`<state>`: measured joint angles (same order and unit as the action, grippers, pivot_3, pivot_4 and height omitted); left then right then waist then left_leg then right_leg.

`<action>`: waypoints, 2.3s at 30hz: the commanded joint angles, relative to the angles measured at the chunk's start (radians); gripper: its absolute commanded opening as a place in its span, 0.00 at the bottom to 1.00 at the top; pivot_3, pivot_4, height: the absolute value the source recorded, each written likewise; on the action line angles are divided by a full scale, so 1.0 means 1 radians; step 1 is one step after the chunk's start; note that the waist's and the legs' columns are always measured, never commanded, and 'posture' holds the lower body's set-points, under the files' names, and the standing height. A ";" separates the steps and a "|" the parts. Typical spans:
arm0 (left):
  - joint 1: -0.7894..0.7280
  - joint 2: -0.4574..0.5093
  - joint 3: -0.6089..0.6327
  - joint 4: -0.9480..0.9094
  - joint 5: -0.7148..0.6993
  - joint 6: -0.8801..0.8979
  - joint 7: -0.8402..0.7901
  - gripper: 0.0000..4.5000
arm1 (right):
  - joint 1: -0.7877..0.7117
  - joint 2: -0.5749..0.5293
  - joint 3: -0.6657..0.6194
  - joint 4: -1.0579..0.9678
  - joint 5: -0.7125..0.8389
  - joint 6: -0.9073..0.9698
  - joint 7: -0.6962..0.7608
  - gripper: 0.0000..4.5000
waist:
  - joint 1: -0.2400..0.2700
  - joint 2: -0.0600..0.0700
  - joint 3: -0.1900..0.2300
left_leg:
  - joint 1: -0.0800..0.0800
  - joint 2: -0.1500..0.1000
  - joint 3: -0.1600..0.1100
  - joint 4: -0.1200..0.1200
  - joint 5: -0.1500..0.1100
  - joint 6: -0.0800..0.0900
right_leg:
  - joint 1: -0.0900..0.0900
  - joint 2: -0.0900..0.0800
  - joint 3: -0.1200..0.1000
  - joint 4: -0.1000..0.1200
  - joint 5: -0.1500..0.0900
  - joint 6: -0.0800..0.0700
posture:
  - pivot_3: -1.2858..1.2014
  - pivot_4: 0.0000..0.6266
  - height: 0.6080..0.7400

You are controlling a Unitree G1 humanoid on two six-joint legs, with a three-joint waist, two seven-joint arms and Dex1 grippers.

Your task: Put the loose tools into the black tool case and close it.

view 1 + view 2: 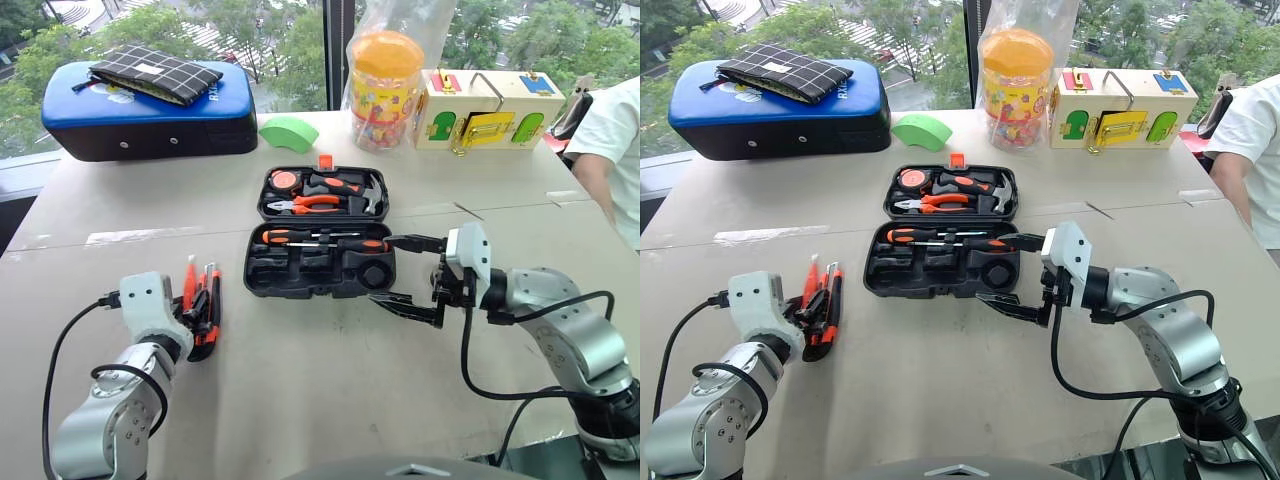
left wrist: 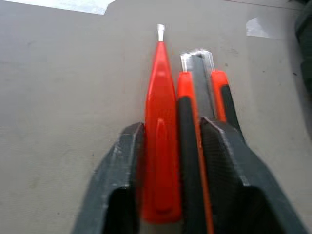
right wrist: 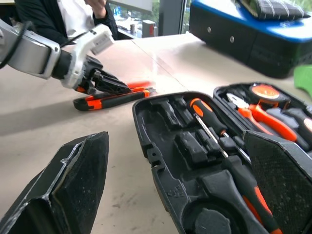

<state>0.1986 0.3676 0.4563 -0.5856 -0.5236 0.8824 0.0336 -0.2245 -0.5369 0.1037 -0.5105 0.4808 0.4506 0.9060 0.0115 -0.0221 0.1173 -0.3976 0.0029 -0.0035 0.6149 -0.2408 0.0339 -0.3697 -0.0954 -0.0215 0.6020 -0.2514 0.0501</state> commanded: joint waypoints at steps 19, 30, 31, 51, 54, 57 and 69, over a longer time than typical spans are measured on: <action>-0.131 0.134 0.027 0.234 0.148 -0.189 -0.146 0.46 | 0.133 -0.027 -0.057 -0.099 -0.017 -0.069 -0.107 1.00 | 0.003 -0.003 0.002 | -0.002 0.000 0.000 0.001 0.000 0.000 | 0.000 0.000 -0.001 -0.001 0.000 0.000 | 0.52 0.24 1.00; -0.101 0.041 -0.047 0.223 0.209 -0.151 -0.097 0.57 | 0.114 -0.054 -0.066 -0.090 0.002 -0.068 -0.086 1.00 | 0.005 -0.003 0.002 | -0.002 0.000 0.000 0.001 0.000 0.000 | 0.000 -0.001 -0.001 -0.001 0.000 0.000 | 0.52 0.24 1.00; -0.096 0.034 -0.051 0.216 0.213 -0.145 -0.091 0.57 | 0.113 -0.057 -0.068 -0.090 0.005 -0.067 -0.083 1.00 | 0.005 -0.003 0.002 | -0.002 0.000 0.000 0.001 0.000 0.000 | 0.000 -0.001 -0.001 -0.001 0.000 0.000 | 0.52 0.24 1.00; -0.028 -0.017 0.017 0.185 0.161 -0.160 -0.147 0.51 | 0.091 -0.089 -0.066 -0.079 0.031 -0.045 -0.072 1.00 | 0.003 -0.004 0.001 | -0.001 0.000 0.000 0.001 0.001 0.002 | 0.000 -0.001 -0.001 -0.001 0.000 0.000 | 0.52 0.24 1.00; -0.025 -0.022 0.008 0.189 0.151 -0.152 -0.164 0.30 | 0.089 -0.090 -0.064 -0.077 0.029 -0.045 -0.070 1.00 | 0.004 -0.003 0.002 | -0.001 0.000 0.000 0.001 0.001 0.002 | 0.000 -0.001 -0.001 -0.001 0.000 0.000 | 0.52 0.24 1.00; -0.034 -0.033 0.041 0.181 0.134 -0.173 -0.163 0.08 | 0.094 -0.092 -0.069 -0.082 0.029 -0.045 -0.070 1.00 | 0.006 -0.003 0.002 | -0.001 0.000 0.000 0.001 0.001 0.002 | 0.000 -0.001 -0.001 -0.001 0.000 0.000 | 0.52 0.24 1.00; -0.402 0.330 -0.349 0.224 0.023 -0.299 -0.849 0.08 | 0.161 -0.166 -0.176 -0.125 0.078 -0.047 -0.040 1.00 | 0.022 -0.004 0.003 | -0.003 -0.001 0.000 0.004 0.002 0.003 | 0.001 0.000 -0.003 -0.001 0.000 0.000 | 0.52 0.24 1.00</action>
<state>-0.1677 0.6359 0.2106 -0.4088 -0.5507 0.6614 -0.6528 -0.0734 -0.6852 -0.0205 -0.5981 0.5371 0.4117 0.8632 0.0334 -0.0262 0.1207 -0.4004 0.0017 -0.0026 0.6191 -0.2390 0.0375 -0.3688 -0.0956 -0.0238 0.6014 -0.2513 0.0499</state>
